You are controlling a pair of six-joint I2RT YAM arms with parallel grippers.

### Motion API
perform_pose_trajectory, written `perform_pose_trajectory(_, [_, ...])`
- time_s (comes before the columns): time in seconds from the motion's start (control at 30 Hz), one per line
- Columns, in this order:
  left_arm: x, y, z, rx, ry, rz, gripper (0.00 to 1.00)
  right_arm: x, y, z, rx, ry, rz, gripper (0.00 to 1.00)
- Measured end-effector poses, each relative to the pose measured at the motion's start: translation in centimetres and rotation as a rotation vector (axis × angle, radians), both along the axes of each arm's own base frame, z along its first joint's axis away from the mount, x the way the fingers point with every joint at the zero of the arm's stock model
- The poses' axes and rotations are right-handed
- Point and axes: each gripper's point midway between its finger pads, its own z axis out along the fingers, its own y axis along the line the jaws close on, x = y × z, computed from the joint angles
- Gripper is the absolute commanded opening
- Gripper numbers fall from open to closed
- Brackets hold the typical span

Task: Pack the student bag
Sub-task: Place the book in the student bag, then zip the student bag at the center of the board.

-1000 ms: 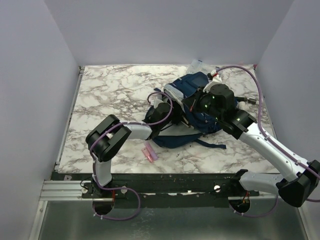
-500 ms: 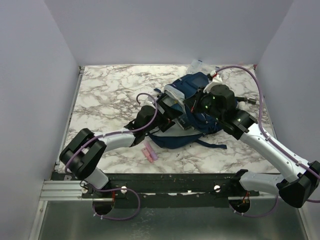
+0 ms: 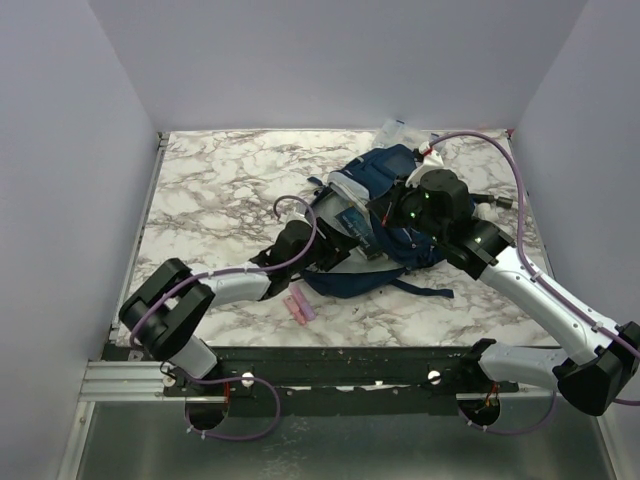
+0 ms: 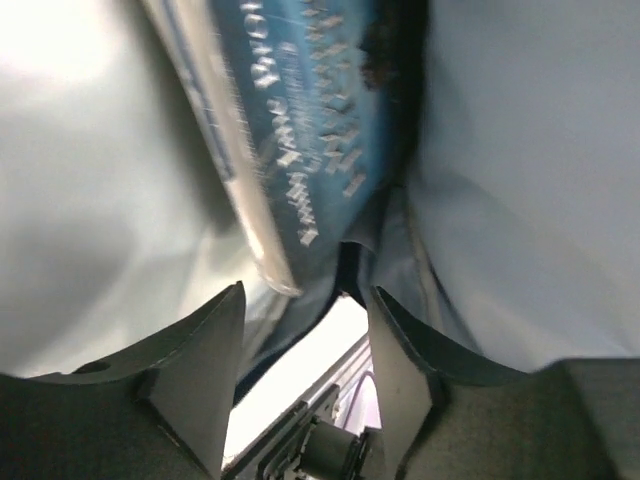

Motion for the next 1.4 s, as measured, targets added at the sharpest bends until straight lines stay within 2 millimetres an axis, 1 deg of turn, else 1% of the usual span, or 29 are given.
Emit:
perform_pose_trajectory(0.03, [0.1,0.1,-1.0,0.013,0.025,0.011,0.49,0.0,0.0,0.0,-0.002,-0.001,0.001,0.00])
perform_pose_trajectory(0.1, [0.5,-0.2,-2.7,0.039,0.066,0.019,0.39,0.0,0.0,0.0,-0.004,-0.002,0.002,0.00])
perform_pose_trajectory(0.17, [1.3,-1.0,-4.7,0.072,0.111,0.022,0.29,0.0,0.0,0.0,-0.004,-0.003,0.002,0.00])
perform_pose_trajectory(0.2, [1.6,-1.3,-5.2,0.078,0.123,0.020,0.27,0.0,0.0,0.0,-0.004,-0.002,0.003,0.00])
perform_pose_trajectory(0.23, [2.1,-2.1,-5.2,0.076,0.122,0.007,0.26,0.0,0.0,-0.1,-0.005,-0.001,0.003,0.00])
perform_pose_trajectory(0.27, [2.6,-3.0,-4.8,0.068,0.112,-0.007,0.25,-0.1,0.0,-0.2,-0.006,0.002,0.005,0.00])
perform_pose_trajectory(0.3, [3.4,-4.3,-3.8,0.055,0.086,-0.026,0.24,-0.1,0.0,-0.5,-0.007,0.005,0.007,0.00])
perform_pose_trajectory(0.33, [3.9,-5.1,-3.3,0.047,0.069,-0.037,0.24,-0.1,0.0,-0.7,-0.009,0.008,0.008,0.00])
perform_pose_trajectory(0.37, [4.5,-6.3,-2.3,0.032,0.046,-0.056,0.25,-0.1,0.0,-1.1,-0.013,0.014,0.010,0.00])
perform_pose_trajectory(0.4, [4.7,-6.9,-1.8,0.025,0.032,-0.070,0.31,-0.2,0.0,-1.5,-0.018,0.021,0.010,0.00])
perform_pose_trajectory(0.43, [4.8,-7.4,-1.4,0.021,0.019,-0.083,0.42,-0.2,0.0,-1.8,-0.022,0.026,0.010,0.00])
perform_pose_trajectory(0.5, [4.5,-7.6,-1.3,0.029,0.005,-0.109,0.56,-0.2,-0.1,-2.1,-0.025,0.028,0.008,0.00])
perform_pose_trajectory(0.53, [4.3,-7.5,-1.6,0.041,0.002,-0.122,0.60,-0.1,-0.1,-2.2,-0.026,0.027,0.009,0.00])
perform_pose_trajectory(0.6, [3.2,-6.8,-2.7,0.064,0.016,-0.143,0.64,-0.1,-0.1,-2.7,-0.033,0.026,0.011,0.00])
perform_pose_trajectory(0.67, [1.4,-5.4,-3.9,0.099,0.035,-0.175,0.65,-0.2,-0.1,-3.6,-0.049,0.038,0.014,0.00])
perform_pose_trajectory(0.7, [0.8,-5.0,-4.1,0.108,0.039,-0.185,0.66,-0.2,-0.2,-4.0,-0.057,0.045,0.015,0.00])
perform_pose_trajectory(0.77, [-1.3,-3.6,-4.0,0.128,0.028,-0.226,0.66,-0.2,-0.1,-4.5,-0.065,0.053,0.018,0.00])
perform_pose_trajectory(0.83, [-2.5,-2.7,-3.2,0.127,-0.003,-0.255,0.68,-0.3,0.0,-4.7,-0.069,0.056,0.027,0.00])
perform_pose_trajectory(0.87, [-3.6,-1.9,-2.0,0.118,-0.044,-0.273,0.70,-0.3,0.0,-4.7,-0.069,0.056,0.029,0.00])
perform_pose_trajectory(0.9, [-4.0,-1.5,-1.2,0.111,-0.068,-0.278,0.73,-0.4,0.0,-4.7,-0.068,0.057,0.033,0.00])
perform_pose_trajectory(0.93, [-4.8,-0.7,0.1,0.097,-0.113,-0.287,0.75,-0.4,0.1,-4.7,-0.067,0.058,0.037,0.00])
perform_pose_trajectory(0.97, [-5.2,-0.3,0.7,0.089,-0.137,-0.290,0.78,-0.5,0.2,-4.8,-0.066,0.059,0.042,0.00])
perform_pose_trajectory(1.0, [-6.0,0.4,2.1,0.071,-0.184,-0.292,0.80,-0.6,0.2,-4.9,-0.065,0.061,0.051,0.00])
perform_pose_trajectory(1.07, [-6.8,1.4,3.8,0.045,-0.238,-0.287,0.89,-1.0,0.5,-5.2,-0.067,0.068,0.079,0.00])
perform_pose_trajectory(1.1, [-7.0,2.0,5.0,0.020,-0.267,-0.275,0.92,-1.2,0.7,-5.3,-0.069,0.070,0.095,0.00])
perform_pose_trajectory(1.13, [-7.2,2.4,5.7,0.004,-0.281,-0.268,0.93,-1.4,0.8,-5.4,-0.069,0.074,0.114,0.00])
perform_pose_trajectory(1.23, [-6.7,3.3,8.3,-0.068,-0.299,-0.219,0.94,-2.2,1.4,-6.3,-0.062,0.093,0.170,0.00])
perform_pose_trajectory(1.33, [-5.1,3.5,8.9,-0.110,-0.241,-0.170,0.98,-3.3,1.8,-8.1,-0.057,0.135,0.220,0.00])
perform_pose_trajectory(1.4, [-3.5,3.2,8.3,-0.119,-0.183,-0.142,0.96,-4.2,2.1,-9.3,-0.054,0.167,0.257,0.00])
